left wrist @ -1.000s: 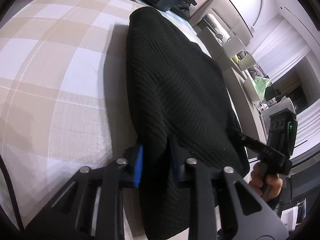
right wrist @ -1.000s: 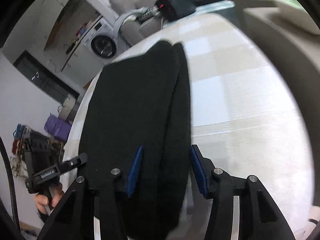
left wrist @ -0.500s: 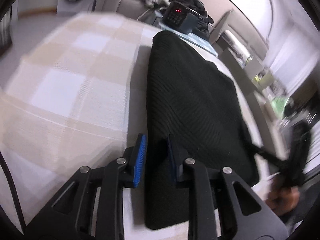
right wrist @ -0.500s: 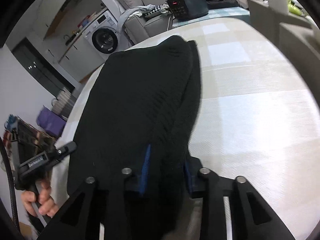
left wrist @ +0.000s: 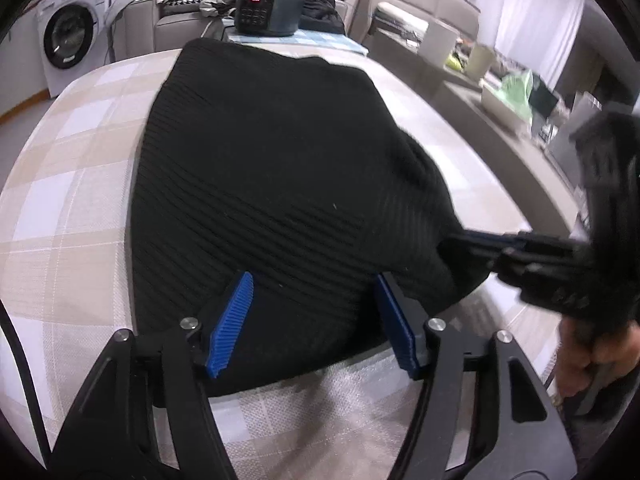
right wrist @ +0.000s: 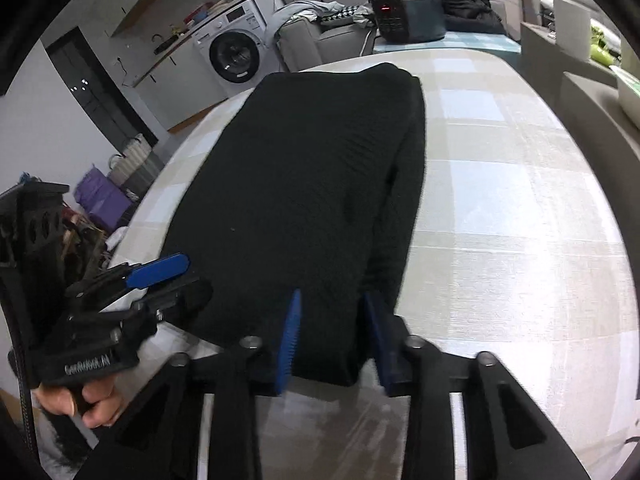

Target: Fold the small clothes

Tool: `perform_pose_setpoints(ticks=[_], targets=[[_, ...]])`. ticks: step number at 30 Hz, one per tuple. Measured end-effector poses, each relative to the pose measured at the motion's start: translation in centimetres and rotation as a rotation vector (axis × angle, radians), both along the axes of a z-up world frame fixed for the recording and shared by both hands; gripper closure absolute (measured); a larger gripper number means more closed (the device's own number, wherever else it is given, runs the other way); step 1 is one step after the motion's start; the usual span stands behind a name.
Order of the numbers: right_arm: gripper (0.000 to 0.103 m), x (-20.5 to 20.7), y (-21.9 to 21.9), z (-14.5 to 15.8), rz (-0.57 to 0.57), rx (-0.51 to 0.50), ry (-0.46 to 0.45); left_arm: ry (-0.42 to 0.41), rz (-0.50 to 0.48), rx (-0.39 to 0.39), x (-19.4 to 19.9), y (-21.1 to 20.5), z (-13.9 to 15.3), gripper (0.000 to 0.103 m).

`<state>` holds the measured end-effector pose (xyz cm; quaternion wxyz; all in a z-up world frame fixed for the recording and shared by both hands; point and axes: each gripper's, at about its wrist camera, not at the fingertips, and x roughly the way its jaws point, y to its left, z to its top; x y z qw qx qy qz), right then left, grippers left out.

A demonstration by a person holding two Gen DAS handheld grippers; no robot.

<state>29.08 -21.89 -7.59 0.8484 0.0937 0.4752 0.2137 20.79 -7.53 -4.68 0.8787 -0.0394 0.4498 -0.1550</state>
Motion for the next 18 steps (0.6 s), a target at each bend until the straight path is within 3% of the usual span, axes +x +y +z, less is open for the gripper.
perform_pose_setpoints(ticks=[4,7,9,10,13,16,18], targets=[[0.075,-0.6,-0.4,-0.4,0.022,0.11,0.029,-0.019,-0.019,0.043,-0.2,-1.2,-0.5,0.036],[0.075,-0.6,-0.3,-0.9,0.029,0.1,0.016,-0.034,-0.033,0.078,-0.4,-1.7,-0.9,0.034],[0.095,-0.7,0.2,-0.4,0.042,0.084,-0.018,-0.042,-0.039,0.091,-0.7,-2.1,-1.0,0.032],[0.098,-1.0,0.3,0.3,0.044,0.092,-0.049,-0.046,-0.042,0.09,-0.7,-2.3,-1.1,0.03],[0.098,-1.7,-0.1,1.2,0.032,0.086,-0.076,-0.048,-0.051,0.07,-0.8,-1.7,-1.1,0.027],[0.099,-1.6,-0.7,-1.3,-0.001,0.042,-0.014,-0.045,-0.065,0.069,-0.9,-1.5,-1.1,0.026],[0.098,-1.7,-1.1,-1.3,-0.003,0.063,-0.021,-0.034,-0.063,0.061,-1.0,-1.2,-0.9,0.026]])
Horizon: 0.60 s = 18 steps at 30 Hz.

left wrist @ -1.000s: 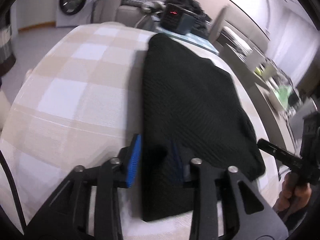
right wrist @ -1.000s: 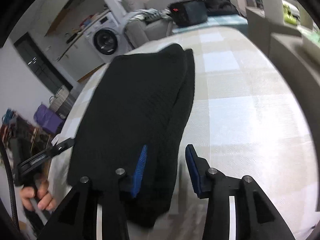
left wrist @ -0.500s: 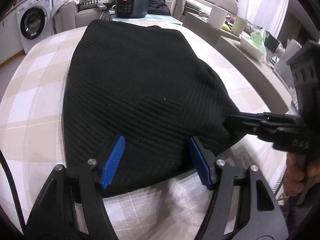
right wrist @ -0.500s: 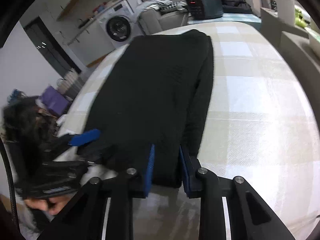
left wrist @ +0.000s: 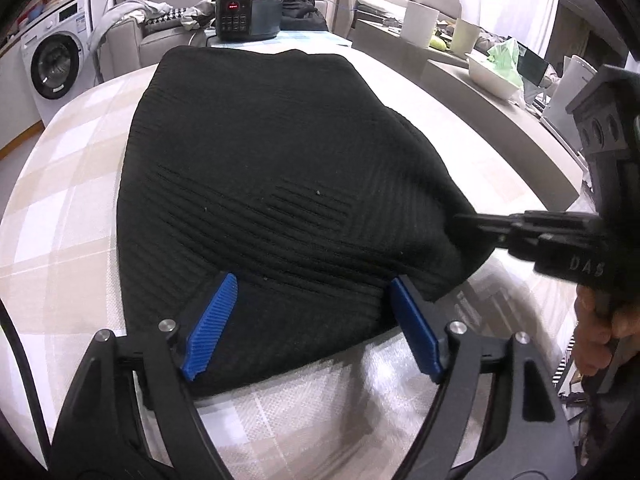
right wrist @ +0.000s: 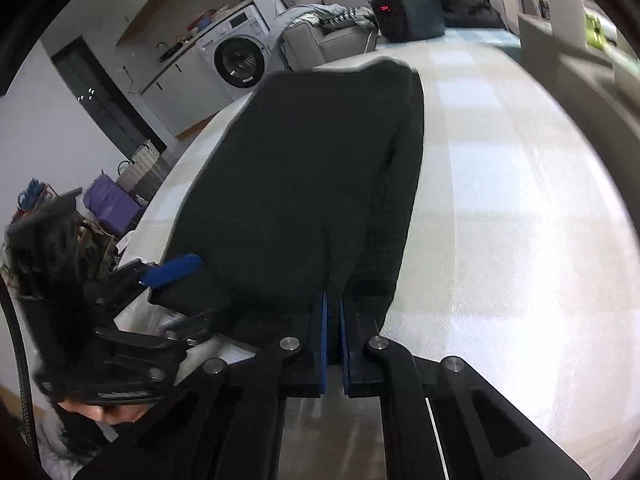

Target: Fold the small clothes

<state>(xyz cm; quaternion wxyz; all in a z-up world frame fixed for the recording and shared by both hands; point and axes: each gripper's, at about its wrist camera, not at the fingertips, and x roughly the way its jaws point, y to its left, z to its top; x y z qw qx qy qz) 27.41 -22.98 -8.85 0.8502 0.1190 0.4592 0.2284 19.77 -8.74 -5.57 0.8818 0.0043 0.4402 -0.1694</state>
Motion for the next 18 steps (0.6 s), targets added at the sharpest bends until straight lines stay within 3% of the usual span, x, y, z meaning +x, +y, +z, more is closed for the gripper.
perform_pose_setpoints(ticks=[5,10,18], targets=[[0.079,0.8,-1.6,1.6,-0.027,0.024,-0.013,0.028,0.055,-0.101,0.0,2.9,1.4,0.026],[0.077,4.2,-3.3,1.5,-0.095,0.047,0.01,0.029,0.163,-0.102,2.2,6.2,1.7,0.026],[0.071,9.9,-2.5,1.4,-0.09,0.017,0.033,0.03,0.219,-0.057,7.6,8.1,1.4,0.026]])
